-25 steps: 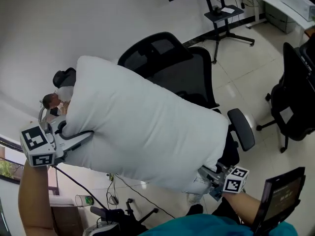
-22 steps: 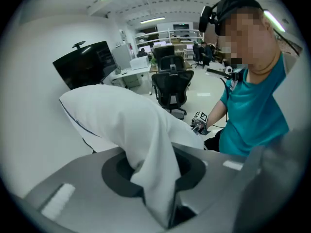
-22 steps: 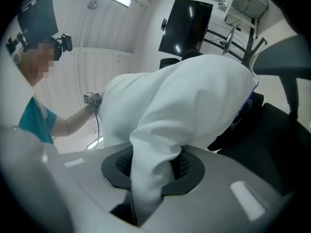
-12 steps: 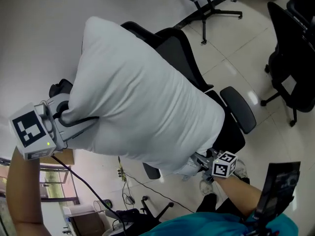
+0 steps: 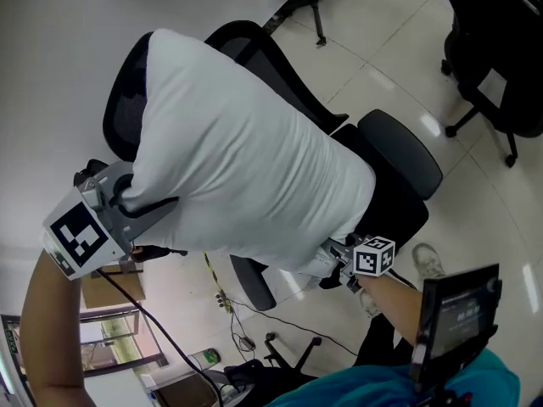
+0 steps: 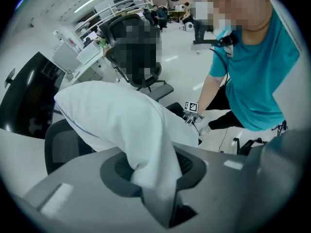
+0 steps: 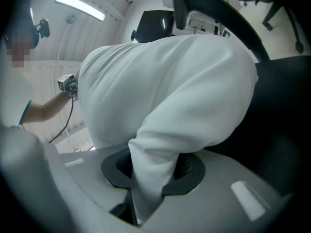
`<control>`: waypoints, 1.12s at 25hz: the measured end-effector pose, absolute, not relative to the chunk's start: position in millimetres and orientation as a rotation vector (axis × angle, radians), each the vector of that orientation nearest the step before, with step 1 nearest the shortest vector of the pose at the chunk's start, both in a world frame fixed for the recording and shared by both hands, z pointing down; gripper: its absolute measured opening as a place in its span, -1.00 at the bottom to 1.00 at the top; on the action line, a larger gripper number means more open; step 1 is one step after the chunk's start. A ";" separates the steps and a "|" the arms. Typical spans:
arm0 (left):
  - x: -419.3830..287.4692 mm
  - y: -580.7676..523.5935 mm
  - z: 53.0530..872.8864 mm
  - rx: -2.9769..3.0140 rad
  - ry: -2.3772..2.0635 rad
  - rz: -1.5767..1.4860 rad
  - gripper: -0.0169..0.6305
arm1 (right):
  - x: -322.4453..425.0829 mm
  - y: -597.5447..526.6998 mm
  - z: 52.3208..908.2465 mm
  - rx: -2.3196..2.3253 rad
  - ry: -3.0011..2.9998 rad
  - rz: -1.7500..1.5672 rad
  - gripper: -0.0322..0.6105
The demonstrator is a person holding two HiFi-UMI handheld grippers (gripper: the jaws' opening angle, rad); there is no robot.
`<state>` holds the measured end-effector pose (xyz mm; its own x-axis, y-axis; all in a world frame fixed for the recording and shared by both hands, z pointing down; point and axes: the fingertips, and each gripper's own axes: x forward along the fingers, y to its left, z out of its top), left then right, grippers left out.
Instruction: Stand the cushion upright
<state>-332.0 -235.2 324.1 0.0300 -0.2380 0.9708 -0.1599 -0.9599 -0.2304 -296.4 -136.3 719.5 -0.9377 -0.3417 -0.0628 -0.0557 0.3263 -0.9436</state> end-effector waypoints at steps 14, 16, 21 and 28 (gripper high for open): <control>-410.2 -305.6 425.4 -1.971 0.286 -2.070 -0.52 | -368.0 -171.7 809.6 -0.552 2.317 -1.777 -0.57; -414.2 -306.4 432.0 -1.937 0.265 -2.075 -0.49 | -375.6 -173.3 819.3 -0.510 2.312 -1.827 -0.52; -428.3 -301.5 458.3 -1.879 0.290 -2.129 -0.35 | -376.0 -165.7 849.8 -0.415 2.328 -2.015 -0.31; -440.3 -313.1 464.5 -1.939 0.591 -2.140 0.08 | -369.1 -150.4 865.8 -0.355 2.370 -2.108 0.07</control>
<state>-440.3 -313.1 464.5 -0.1241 -0.4010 0.9076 -0.1216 -0.9017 -0.4150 -369.1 -150.4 865.8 -0.9740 -0.1321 0.1841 -0.1983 0.1037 -0.9746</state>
